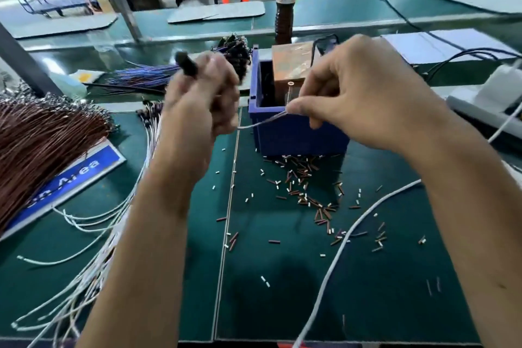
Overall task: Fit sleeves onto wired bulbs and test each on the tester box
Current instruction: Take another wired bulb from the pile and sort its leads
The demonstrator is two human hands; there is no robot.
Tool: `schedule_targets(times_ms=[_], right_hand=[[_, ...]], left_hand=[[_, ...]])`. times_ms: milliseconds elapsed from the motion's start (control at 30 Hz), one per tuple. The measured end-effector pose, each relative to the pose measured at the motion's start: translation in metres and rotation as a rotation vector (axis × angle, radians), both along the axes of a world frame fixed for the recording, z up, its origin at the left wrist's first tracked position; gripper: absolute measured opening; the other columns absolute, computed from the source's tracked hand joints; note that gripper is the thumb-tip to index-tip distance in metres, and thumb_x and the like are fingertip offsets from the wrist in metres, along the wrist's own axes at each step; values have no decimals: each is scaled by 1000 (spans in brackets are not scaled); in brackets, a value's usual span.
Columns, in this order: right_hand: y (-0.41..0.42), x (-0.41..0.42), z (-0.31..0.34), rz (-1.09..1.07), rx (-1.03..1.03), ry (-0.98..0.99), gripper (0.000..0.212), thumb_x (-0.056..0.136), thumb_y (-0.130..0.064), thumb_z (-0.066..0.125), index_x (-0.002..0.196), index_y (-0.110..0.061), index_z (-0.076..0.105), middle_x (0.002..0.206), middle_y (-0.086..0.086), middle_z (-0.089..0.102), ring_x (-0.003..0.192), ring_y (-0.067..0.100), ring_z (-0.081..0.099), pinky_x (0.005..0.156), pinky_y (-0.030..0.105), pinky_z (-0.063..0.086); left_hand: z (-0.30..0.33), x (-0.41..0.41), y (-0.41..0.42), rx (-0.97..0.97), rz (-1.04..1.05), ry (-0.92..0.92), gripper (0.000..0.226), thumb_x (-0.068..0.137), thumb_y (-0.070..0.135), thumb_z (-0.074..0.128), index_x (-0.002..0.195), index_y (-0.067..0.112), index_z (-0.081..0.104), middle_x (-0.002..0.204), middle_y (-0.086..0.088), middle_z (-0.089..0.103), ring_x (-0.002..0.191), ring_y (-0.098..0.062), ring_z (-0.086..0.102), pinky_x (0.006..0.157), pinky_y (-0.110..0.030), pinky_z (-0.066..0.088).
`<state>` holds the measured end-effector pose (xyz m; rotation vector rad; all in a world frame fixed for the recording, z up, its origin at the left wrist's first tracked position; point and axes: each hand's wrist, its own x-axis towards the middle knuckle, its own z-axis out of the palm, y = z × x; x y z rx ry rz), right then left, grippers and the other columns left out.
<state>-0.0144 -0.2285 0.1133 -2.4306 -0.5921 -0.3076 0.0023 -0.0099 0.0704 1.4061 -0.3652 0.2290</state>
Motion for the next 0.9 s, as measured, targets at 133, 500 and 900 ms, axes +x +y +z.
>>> schedule_targets(times_ms=[133,500,900], right_hand=[[-13,5,-22,43,-74,67,18,85,-29,85,71,-24,76,56,-11,70,55,-3,67,57,8,45],[-36,4,-94,43,250,101,6,90,-22,81,86,-19,82,71,-10,76,69,6,74,71,20,57],[-39,0,-107,-3,341,65,17,94,-26,77,78,-20,76,65,-8,71,56,8,64,57,18,47]], left_hand=[[-46,-13,-38,774,31,-360,21,80,6,75,96,12,64,87,-3,59,73,-16,54,63,-31,45],[-91,-5,-45,720,-31,-182,26,98,6,65,85,28,68,66,8,66,59,-8,58,58,-17,41],[-97,-4,-44,631,-42,-92,18,96,9,72,83,20,77,65,5,70,57,-11,60,55,-27,47]])
